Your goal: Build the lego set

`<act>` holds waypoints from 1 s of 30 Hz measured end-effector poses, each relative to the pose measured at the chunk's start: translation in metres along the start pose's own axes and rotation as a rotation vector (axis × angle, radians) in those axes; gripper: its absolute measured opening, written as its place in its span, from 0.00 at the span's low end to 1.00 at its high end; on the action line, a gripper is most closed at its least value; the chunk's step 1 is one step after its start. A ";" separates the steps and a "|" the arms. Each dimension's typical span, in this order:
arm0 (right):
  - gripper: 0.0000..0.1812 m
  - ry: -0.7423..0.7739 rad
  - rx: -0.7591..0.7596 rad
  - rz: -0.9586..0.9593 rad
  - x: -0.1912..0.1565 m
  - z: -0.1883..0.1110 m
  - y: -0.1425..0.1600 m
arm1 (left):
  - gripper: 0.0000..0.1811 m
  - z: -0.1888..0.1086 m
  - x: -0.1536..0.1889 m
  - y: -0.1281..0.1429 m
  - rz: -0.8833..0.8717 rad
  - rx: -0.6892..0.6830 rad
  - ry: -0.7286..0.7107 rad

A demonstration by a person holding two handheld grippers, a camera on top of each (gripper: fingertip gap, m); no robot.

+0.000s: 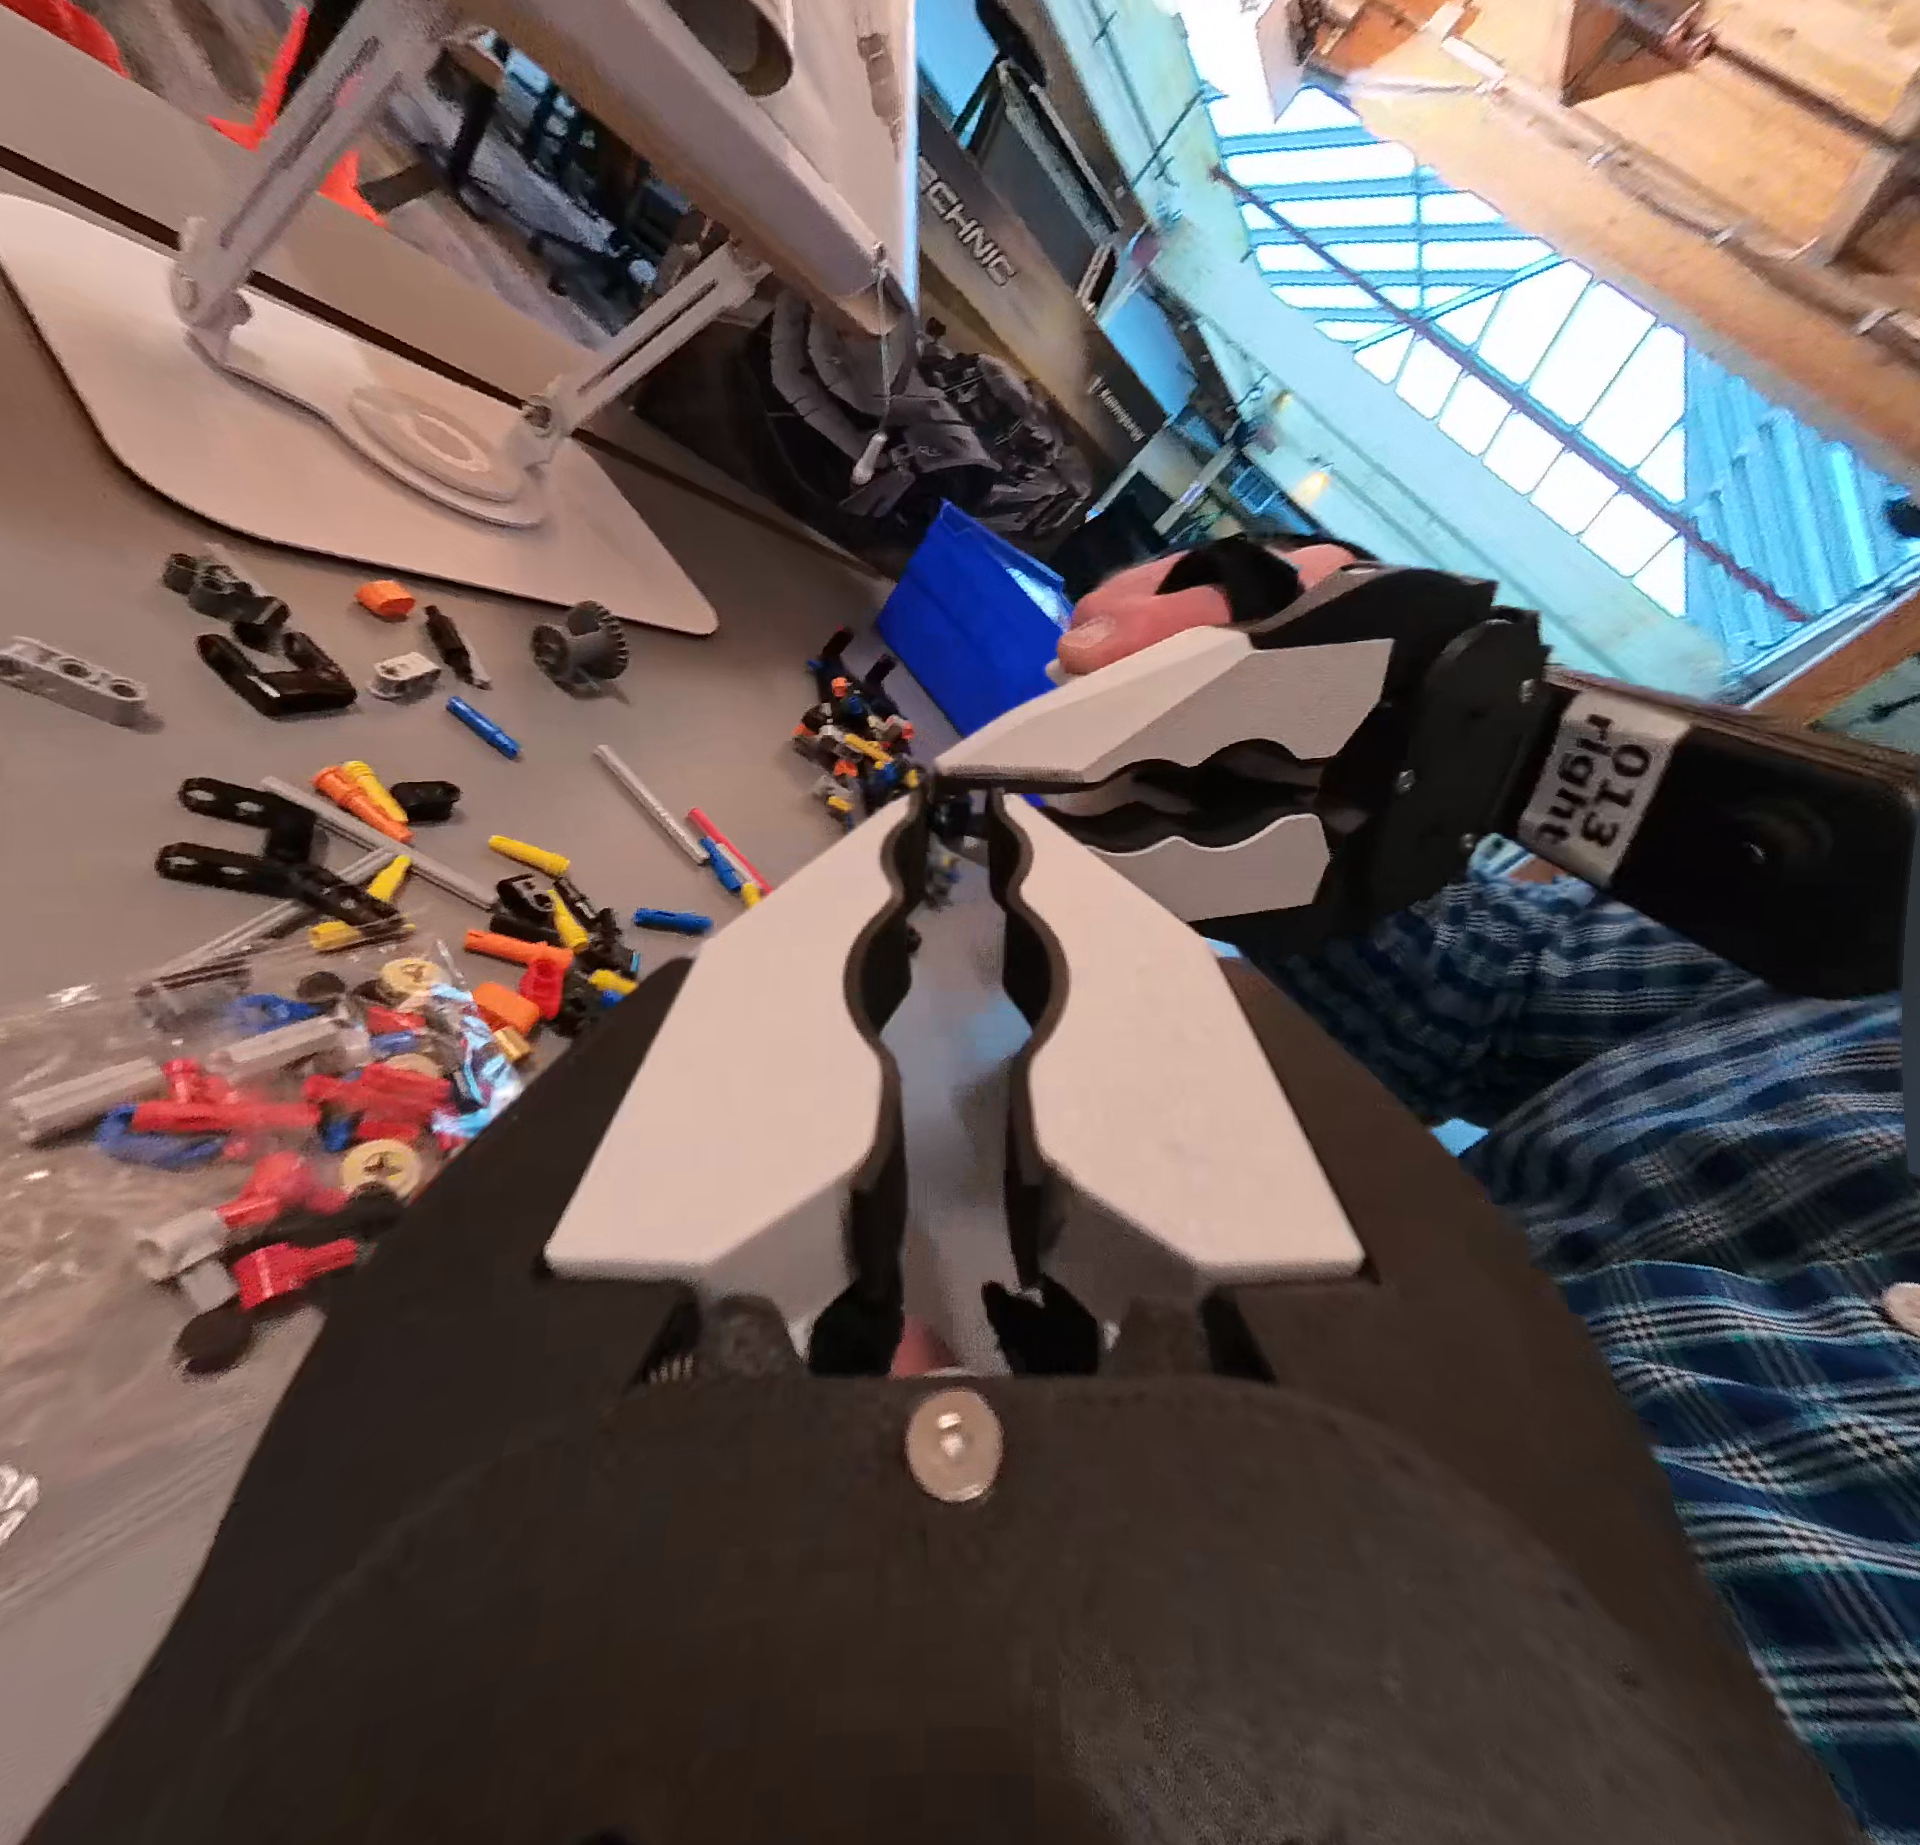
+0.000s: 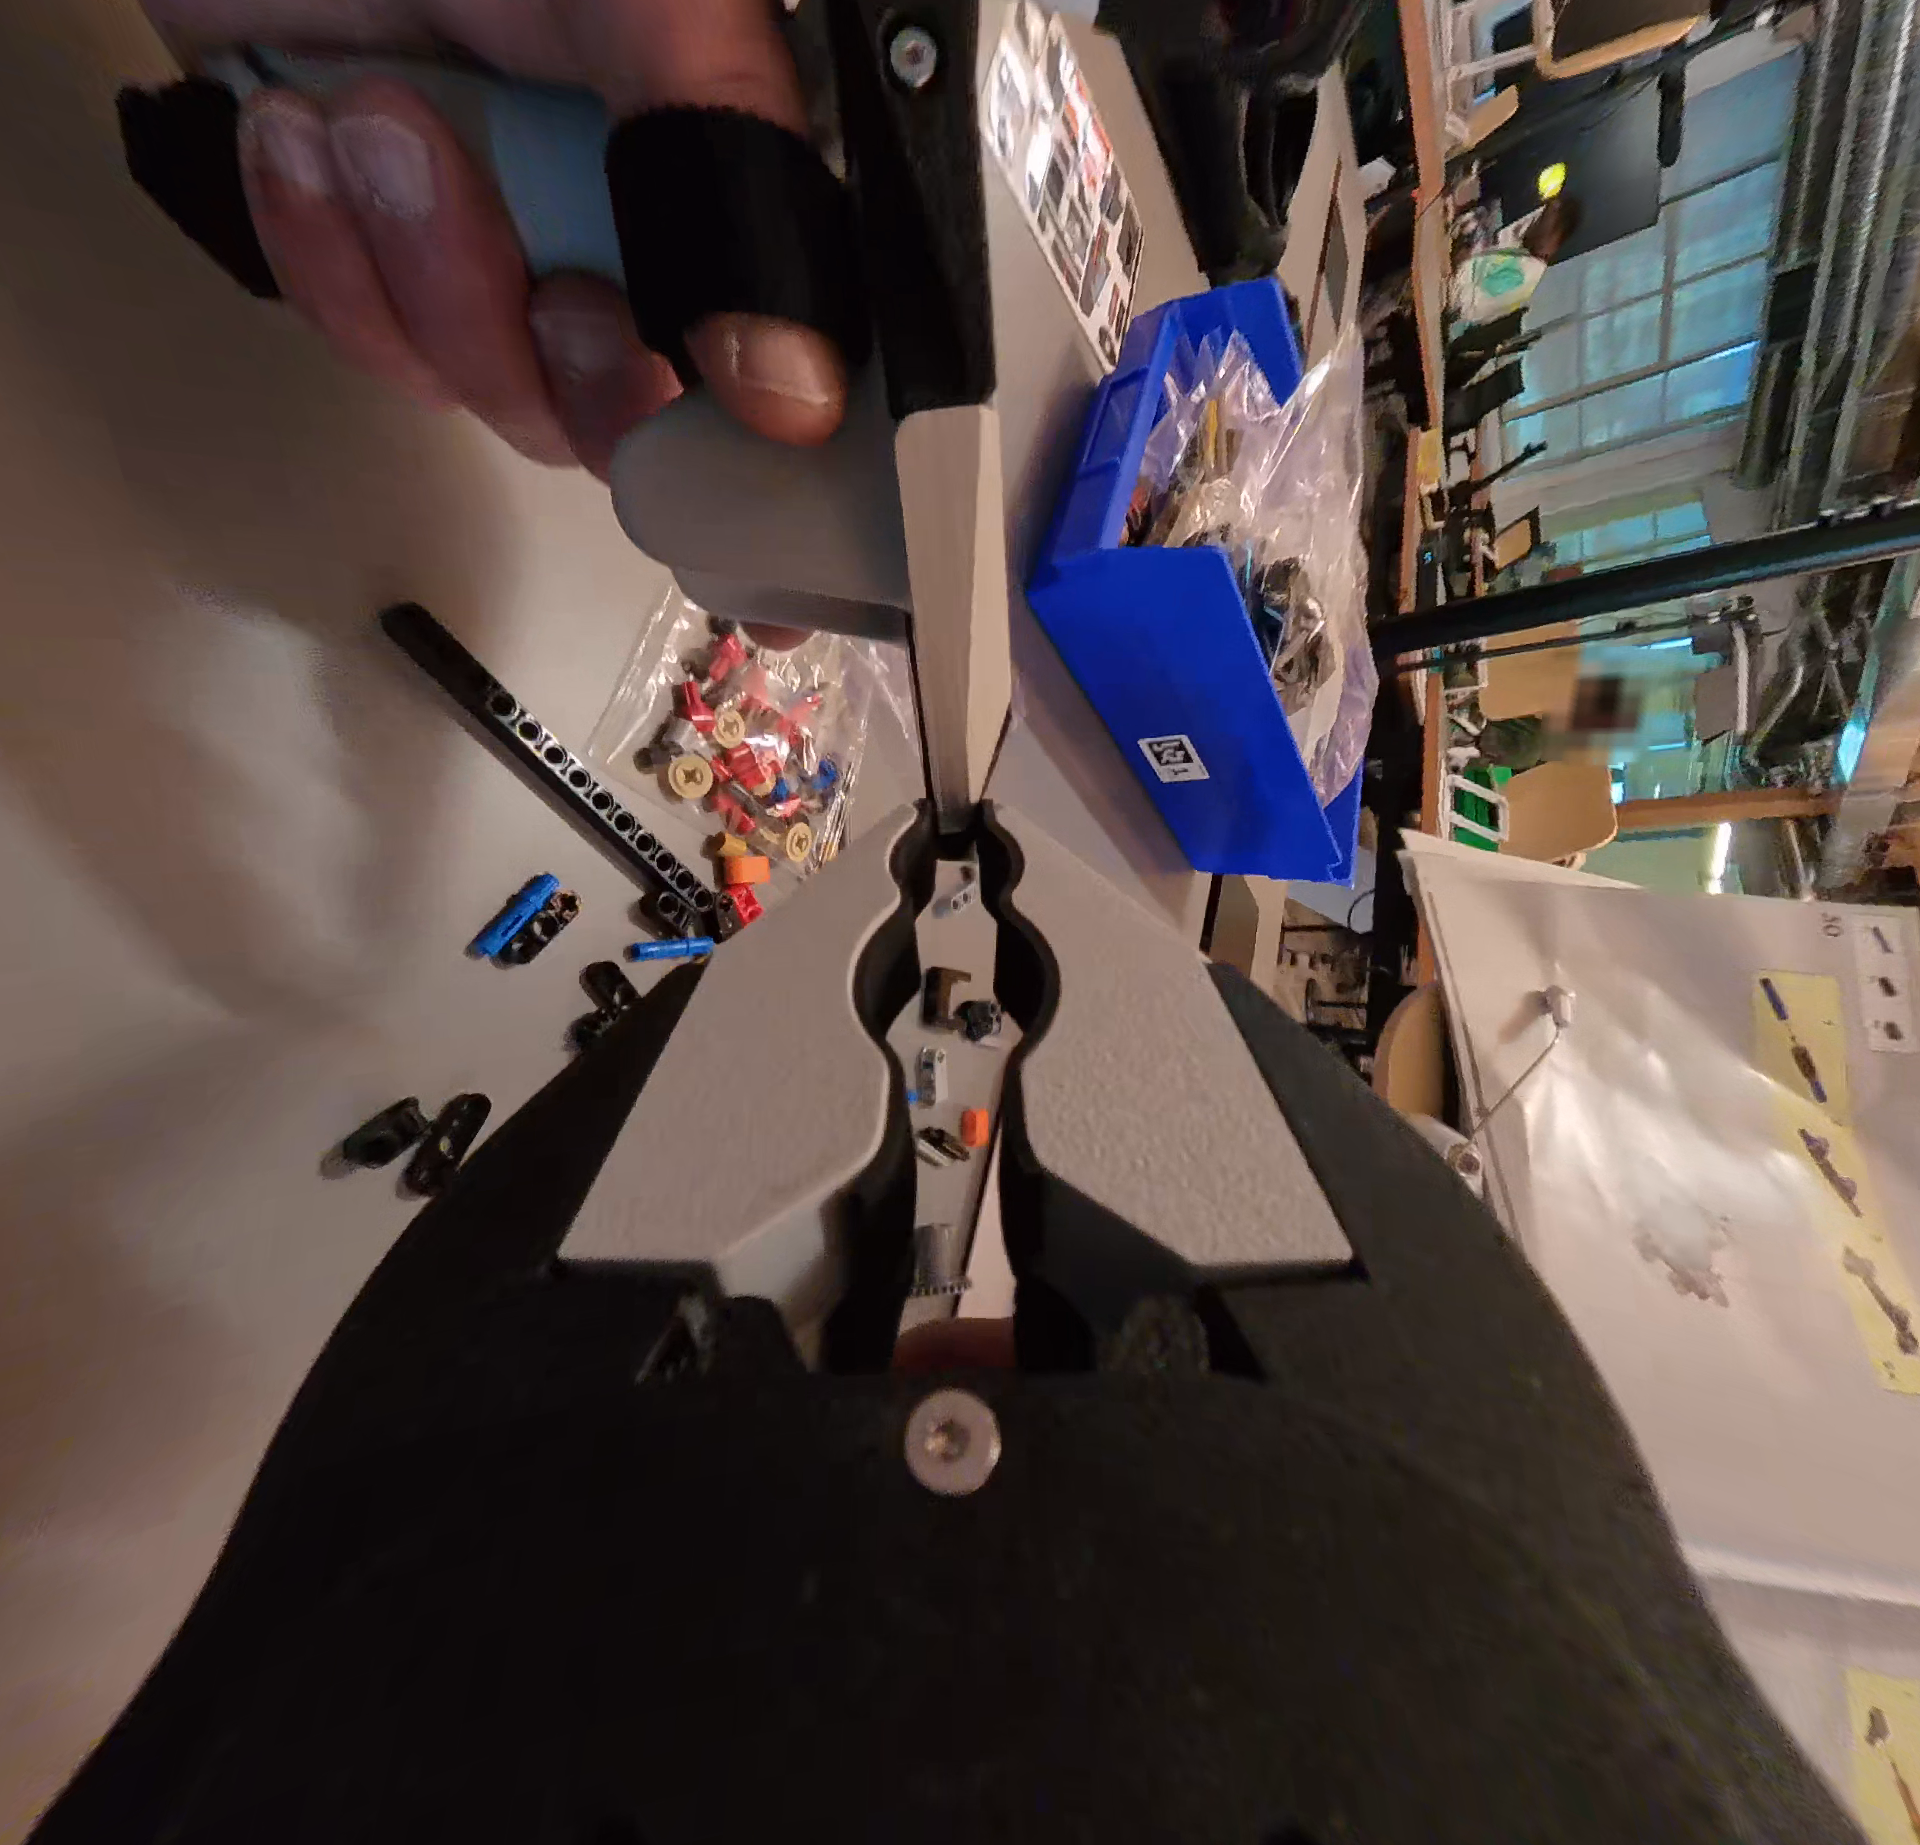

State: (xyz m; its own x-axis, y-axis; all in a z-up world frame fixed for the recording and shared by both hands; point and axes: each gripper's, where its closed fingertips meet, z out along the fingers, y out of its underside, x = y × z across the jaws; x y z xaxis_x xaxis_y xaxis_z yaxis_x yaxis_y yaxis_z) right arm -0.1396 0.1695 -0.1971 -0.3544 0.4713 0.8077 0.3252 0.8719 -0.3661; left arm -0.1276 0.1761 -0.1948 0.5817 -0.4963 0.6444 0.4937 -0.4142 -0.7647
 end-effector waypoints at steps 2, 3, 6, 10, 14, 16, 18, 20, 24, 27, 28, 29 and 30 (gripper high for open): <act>0.02 0.003 0.027 0.026 0.002 -0.003 -0.004 | 0.03 -0.001 0.003 -0.002 -0.012 0.023 0.034; 0.02 0.001 0.039 0.050 0.003 -0.003 -0.005 | 0.03 -0.001 0.004 -0.003 -0.028 0.031 0.051; 0.02 0.001 0.058 0.094 0.003 -0.004 -0.006 | 0.03 -0.002 0.005 -0.003 -0.034 0.033 0.063; 0.07 -0.010 0.120 0.221 0.008 -0.007 -0.012 | 0.03 -0.004 0.004 -0.005 -0.068 0.056 0.079; 0.08 -0.058 0.006 0.454 0.018 -0.007 0.023 | 0.03 -0.011 -0.002 -0.011 -0.077 0.090 0.064; 0.09 -0.117 -0.148 0.647 0.014 0.000 0.067 | 0.03 -0.016 -0.007 -0.014 -0.064 0.098 0.041; 0.09 -0.132 -0.279 0.748 0.004 0.010 0.105 | 0.02 -0.018 -0.014 -0.012 -0.037 0.085 0.003; 0.09 -0.161 -0.348 0.831 -0.007 0.024 0.126 | 0.02 -0.020 -0.017 -0.013 -0.051 0.094 -0.001; 0.10 -0.201 -0.449 0.947 -0.019 0.054 0.153 | 0.02 -0.026 -0.025 -0.014 -0.055 0.099 -0.022; 0.11 -0.227 -0.483 1.011 -0.025 0.068 0.161 | 0.02 -0.030 -0.028 -0.013 -0.052 0.096 -0.036; 0.11 -0.235 -0.505 1.019 -0.029 0.070 0.165 | 0.02 -0.031 -0.029 -0.013 -0.056 0.098 -0.035; 0.09 -0.232 -0.490 1.030 -0.028 0.072 0.164 | 0.03 -0.031 -0.029 -0.013 -0.061 0.099 -0.033; 0.07 -0.233 -0.493 1.030 -0.028 0.073 0.164 | 0.03 -0.031 -0.030 -0.013 -0.062 0.098 -0.032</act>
State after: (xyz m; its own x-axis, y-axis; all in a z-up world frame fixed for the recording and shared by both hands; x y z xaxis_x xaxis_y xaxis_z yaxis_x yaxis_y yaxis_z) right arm -0.1405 0.3088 -0.3137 0.1396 0.9841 0.1096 0.8405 -0.0593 -0.5386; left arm -0.1717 0.1724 -0.2041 0.5673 -0.4468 0.6917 0.5897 -0.3659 -0.7200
